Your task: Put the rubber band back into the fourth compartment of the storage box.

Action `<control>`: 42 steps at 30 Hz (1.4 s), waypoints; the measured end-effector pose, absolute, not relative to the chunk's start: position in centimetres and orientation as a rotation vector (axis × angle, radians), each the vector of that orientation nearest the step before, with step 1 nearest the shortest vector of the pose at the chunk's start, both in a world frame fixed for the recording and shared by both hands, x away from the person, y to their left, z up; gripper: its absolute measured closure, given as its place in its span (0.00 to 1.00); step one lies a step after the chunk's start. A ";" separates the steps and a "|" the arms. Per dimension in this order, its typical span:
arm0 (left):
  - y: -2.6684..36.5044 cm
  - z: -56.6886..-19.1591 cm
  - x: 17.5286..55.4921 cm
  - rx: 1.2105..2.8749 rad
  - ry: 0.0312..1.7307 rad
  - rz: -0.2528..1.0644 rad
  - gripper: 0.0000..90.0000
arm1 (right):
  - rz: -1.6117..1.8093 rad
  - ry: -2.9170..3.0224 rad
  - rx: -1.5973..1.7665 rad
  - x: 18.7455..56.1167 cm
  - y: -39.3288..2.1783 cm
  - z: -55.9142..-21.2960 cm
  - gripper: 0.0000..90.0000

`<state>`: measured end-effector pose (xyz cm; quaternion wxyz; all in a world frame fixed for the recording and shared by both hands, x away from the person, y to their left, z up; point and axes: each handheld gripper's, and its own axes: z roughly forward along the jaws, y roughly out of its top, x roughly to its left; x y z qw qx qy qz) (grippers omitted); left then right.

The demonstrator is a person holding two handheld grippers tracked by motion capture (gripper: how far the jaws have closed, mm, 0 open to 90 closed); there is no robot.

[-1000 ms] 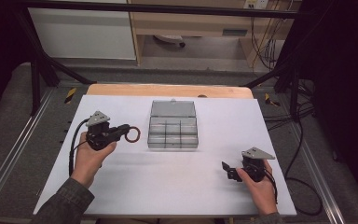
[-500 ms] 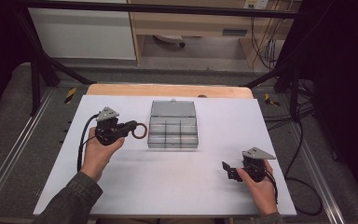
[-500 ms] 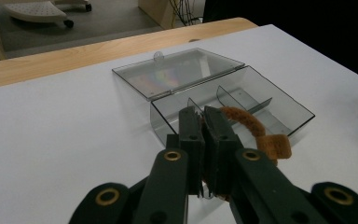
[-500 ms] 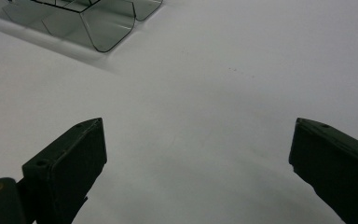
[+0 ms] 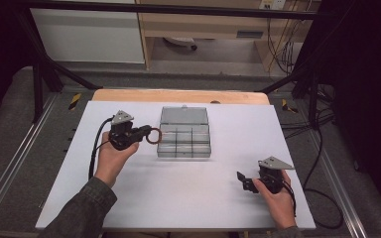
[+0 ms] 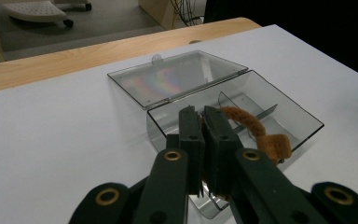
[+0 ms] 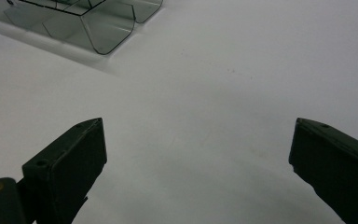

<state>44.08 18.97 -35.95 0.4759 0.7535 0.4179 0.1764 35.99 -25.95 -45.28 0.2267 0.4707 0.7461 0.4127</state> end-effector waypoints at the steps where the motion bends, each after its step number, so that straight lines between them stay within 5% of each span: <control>1: 18.9 -36.0 44.2 1.844 1.022 0.434 0.96 | 1.137 2.056 1.295 36.0 -26.0 -45.3 0.05; 42: 15.9 -37.5 45.5 1.869 1.018 0.445 0.96 | 1.150 2.051 1.301 35.9 -26.1 -45.2 0.05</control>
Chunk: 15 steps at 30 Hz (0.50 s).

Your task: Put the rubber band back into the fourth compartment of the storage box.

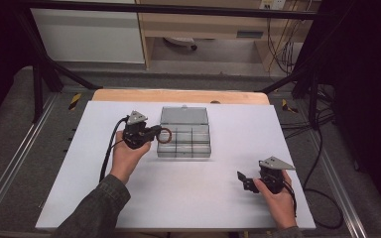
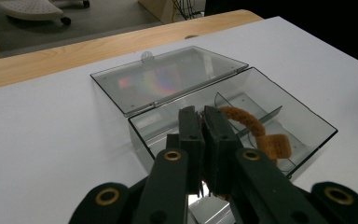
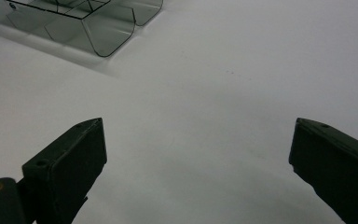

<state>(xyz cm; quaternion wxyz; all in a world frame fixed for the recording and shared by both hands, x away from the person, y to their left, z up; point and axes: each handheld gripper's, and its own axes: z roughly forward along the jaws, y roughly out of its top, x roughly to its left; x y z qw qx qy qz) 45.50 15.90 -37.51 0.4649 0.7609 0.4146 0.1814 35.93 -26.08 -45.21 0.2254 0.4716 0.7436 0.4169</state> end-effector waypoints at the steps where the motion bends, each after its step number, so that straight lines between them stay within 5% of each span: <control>1: 15.8 -37.6 45.5 1.872 1.017 0.443 0.96 | 1.150 2.051 1.301 35.9 -26.1 -45.2 0.05; 15: 15.0 -38.2 45.7 1.893 1.010 0.451 0.96 | 1.152 2.048 1.295 35.9 -26.1 -45.2 0.05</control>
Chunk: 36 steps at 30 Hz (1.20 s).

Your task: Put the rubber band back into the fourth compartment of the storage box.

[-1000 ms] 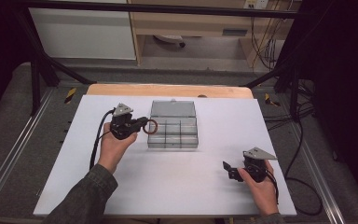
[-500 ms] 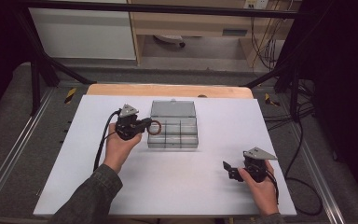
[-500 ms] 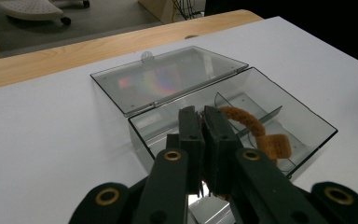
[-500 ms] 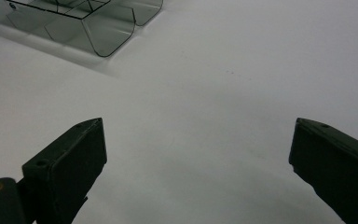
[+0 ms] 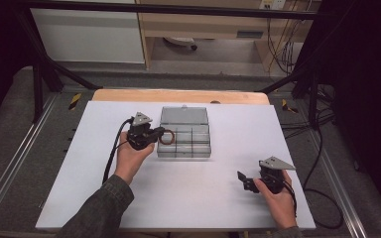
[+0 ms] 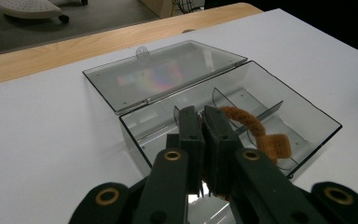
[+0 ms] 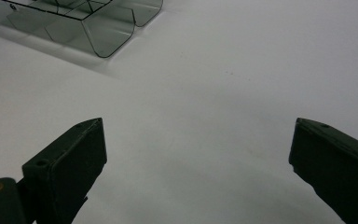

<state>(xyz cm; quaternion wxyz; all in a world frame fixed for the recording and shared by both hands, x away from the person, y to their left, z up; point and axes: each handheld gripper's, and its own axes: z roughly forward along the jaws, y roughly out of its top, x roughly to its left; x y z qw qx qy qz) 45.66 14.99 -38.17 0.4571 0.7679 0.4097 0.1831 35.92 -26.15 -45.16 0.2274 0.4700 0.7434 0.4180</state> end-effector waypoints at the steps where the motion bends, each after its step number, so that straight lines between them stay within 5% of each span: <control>1: 15.0 -38.2 45.7 1.892 1.011 0.451 0.96 | 1.152 2.048 1.295 35.9 -26.2 -45.2 0.05; 36: 14.7 -39.8 46.5 1.919 1.048 0.461 0.96 | 1.158 2.047 1.295 35.9 -26.1 -45.1 0.05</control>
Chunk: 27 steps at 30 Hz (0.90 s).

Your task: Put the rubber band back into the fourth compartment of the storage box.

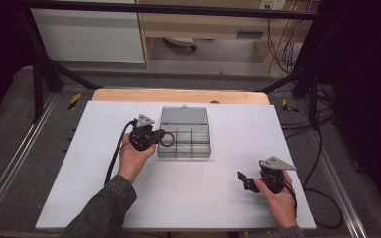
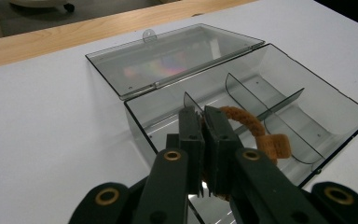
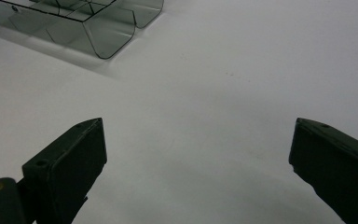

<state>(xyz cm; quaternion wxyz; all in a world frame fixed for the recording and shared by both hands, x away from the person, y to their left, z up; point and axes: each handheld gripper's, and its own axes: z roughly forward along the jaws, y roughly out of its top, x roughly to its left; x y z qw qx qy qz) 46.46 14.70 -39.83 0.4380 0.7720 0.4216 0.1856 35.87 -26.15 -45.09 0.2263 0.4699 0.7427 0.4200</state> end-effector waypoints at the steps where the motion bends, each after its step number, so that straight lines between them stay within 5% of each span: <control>1: 14.7 -39.9 46.5 1.921 1.050 0.462 0.96 | 1.157 2.047 1.295 35.9 -26.1 -45.1 0.05; 27: 14.1 -40.9 46.4 1.985 1.035 0.490 0.96 | 1.155 2.051 1.290 35.9 -26.1 -45.1 0.05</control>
